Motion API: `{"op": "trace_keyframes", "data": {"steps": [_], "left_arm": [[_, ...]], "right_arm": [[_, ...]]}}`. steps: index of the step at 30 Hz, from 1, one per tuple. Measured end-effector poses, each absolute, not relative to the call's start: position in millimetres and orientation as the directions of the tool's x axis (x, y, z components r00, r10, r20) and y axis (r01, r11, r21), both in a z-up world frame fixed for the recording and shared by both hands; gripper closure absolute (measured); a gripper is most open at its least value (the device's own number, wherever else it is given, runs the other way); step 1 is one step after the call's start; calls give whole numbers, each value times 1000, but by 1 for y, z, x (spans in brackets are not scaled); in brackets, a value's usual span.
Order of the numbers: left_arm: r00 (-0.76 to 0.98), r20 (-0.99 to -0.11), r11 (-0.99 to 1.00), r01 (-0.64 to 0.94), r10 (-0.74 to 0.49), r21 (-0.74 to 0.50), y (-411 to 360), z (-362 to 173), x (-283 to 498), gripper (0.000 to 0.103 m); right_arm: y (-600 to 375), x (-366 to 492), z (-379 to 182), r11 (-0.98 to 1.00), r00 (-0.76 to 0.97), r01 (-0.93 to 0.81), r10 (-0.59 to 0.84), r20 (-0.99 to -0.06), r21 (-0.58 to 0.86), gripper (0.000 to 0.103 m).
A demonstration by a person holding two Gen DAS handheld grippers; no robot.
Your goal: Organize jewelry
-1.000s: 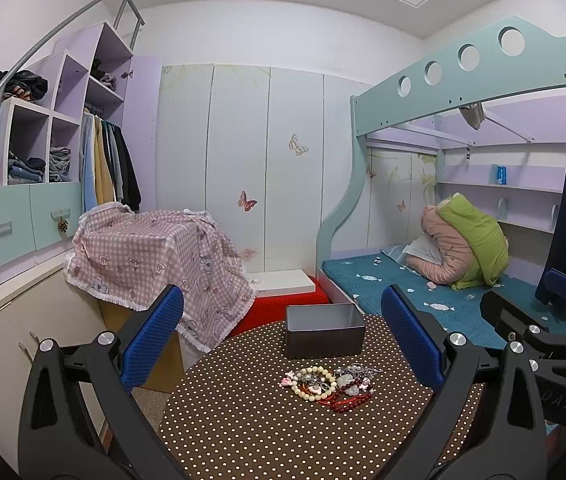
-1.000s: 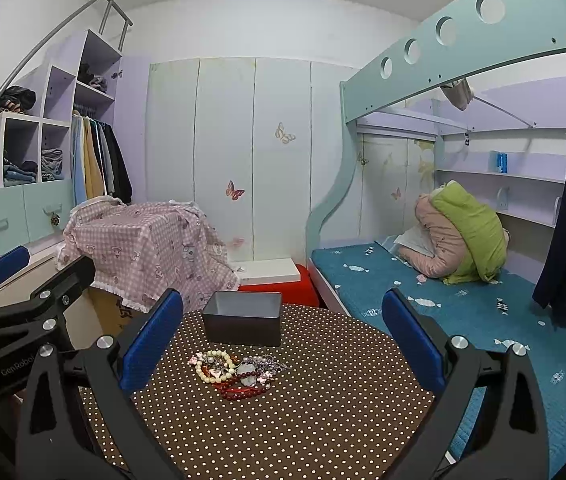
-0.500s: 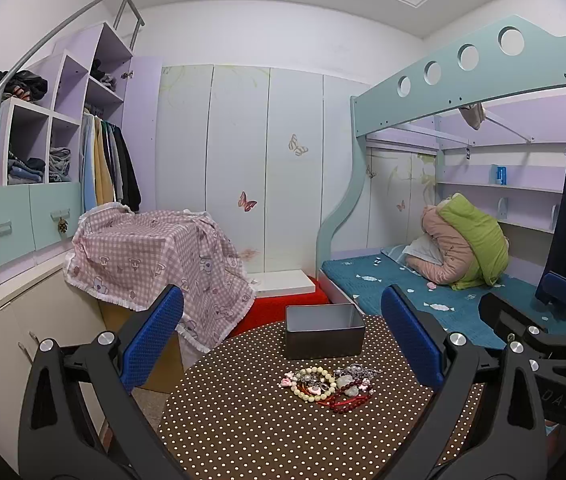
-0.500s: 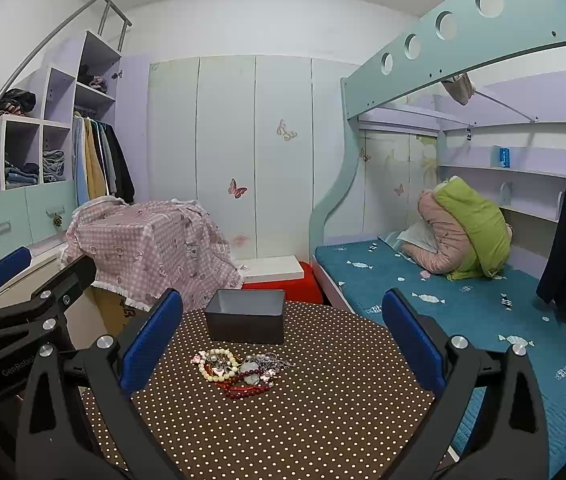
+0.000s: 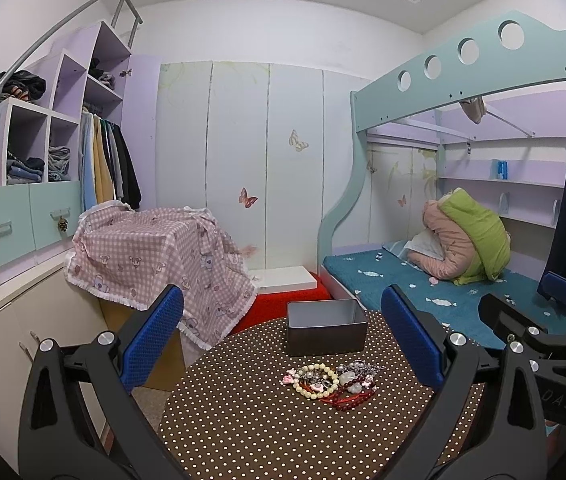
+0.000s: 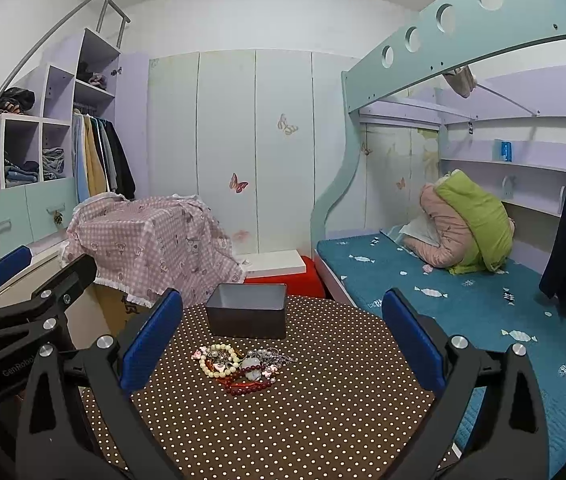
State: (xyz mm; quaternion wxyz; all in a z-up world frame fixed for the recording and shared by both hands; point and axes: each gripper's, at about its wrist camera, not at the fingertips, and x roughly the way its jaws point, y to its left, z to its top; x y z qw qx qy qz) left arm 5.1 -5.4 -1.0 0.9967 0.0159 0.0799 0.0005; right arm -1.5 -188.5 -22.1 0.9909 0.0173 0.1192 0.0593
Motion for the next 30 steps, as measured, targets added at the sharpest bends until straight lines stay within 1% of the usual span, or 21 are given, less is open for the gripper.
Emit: {"op": "trace_keyframes", "data": {"steps": [4, 6, 10, 13, 18, 21, 26, 30], "left_arm": [[983, -185, 999, 21, -14, 32, -3, -7, 16, 5], [977, -211, 999, 28, -21, 31, -2, -10, 25, 5], [973, -233, 1000, 13, -7, 22, 2, -19, 39, 5], [966, -258, 1000, 27, -24, 8, 5, -26, 52, 5], [951, -310, 999, -4, 19, 49, 13, -46, 82, 5], [930, -368, 999, 33, -16, 41, 20, -68, 105, 5], [830, -556, 997, 69, -45, 22, 22, -116, 152, 5], [778, -626, 999, 54, -44, -3, 22, -146, 183, 5]], "right_arm": [[-189, 5, -26, 992, 960, -119, 128, -249, 52, 7], [-191, 11, -29, 991, 955, -122, 133, -265, 58, 7], [-195, 23, -38, 990, 945, -121, 139, -295, 78, 7], [-198, 34, -46, 989, 937, -119, 141, -319, 85, 7], [-205, 56, -62, 993, 916, -92, 111, -387, 67, 7], [-210, 73, -78, 995, 888, -84, 102, -448, 61, 7], [-213, 96, -104, 995, 840, -89, 104, -533, 53, 7], [-210, 114, -121, 991, 799, -121, 132, -586, 58, 7]]}}
